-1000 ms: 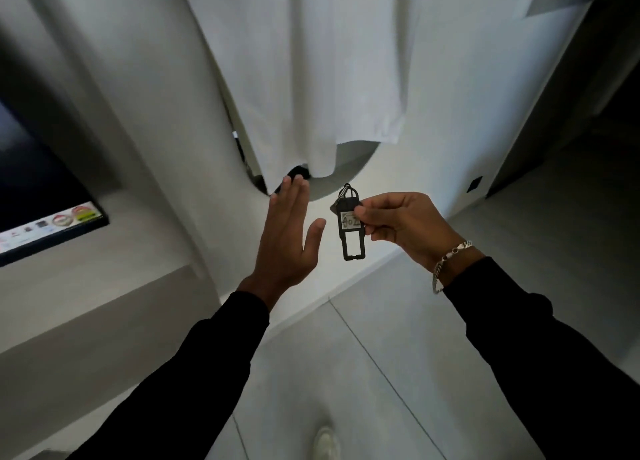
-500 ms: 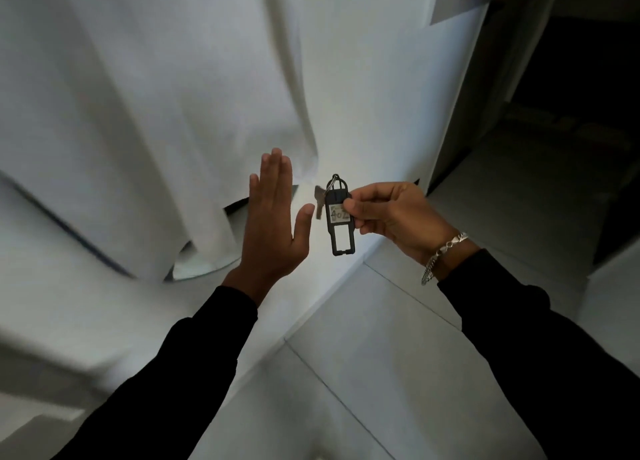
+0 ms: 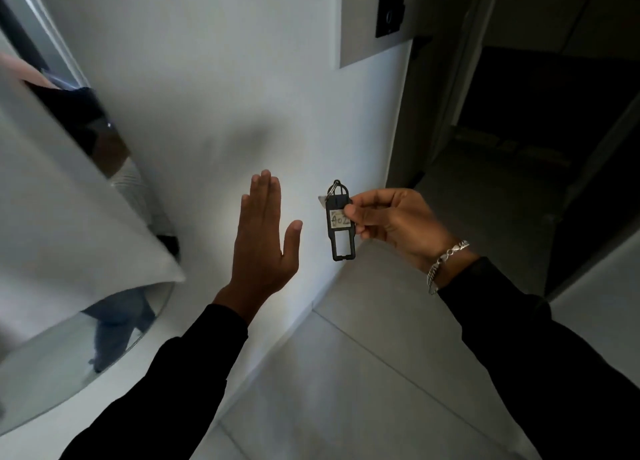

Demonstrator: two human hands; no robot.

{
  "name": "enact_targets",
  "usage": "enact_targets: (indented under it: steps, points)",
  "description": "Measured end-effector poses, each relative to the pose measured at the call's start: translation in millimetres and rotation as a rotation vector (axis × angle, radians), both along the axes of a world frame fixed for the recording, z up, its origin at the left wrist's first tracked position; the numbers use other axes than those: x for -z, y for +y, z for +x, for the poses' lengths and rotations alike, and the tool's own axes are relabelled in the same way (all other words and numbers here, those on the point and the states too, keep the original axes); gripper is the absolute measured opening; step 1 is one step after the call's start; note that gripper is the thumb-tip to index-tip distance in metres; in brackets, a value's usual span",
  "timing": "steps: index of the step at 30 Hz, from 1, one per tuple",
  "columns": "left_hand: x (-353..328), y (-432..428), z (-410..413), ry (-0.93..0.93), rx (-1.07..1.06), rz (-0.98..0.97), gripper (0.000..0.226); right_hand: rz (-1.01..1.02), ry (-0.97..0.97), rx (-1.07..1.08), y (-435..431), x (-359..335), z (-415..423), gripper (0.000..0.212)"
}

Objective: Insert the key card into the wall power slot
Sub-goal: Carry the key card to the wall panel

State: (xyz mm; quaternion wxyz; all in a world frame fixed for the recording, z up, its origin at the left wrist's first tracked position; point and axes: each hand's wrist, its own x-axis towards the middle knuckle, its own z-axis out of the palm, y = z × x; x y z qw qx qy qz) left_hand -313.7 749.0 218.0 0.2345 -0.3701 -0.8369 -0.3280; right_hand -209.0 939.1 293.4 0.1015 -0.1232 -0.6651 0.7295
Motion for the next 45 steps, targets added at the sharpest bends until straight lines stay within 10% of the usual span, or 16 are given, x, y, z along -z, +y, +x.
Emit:
enact_targets:
  steps: [19,45]
  points:
    - [-13.6,305.7,-188.4,0.023,0.152,0.071,0.066,-0.002,0.044,0.11,288.9,5.3,-174.1,0.035]
    - [-0.8,626.1,-364.2,0.095,-0.207,0.072,0.069,0.003,0.015,-0.183,634.1,13.2,-410.7,0.008]
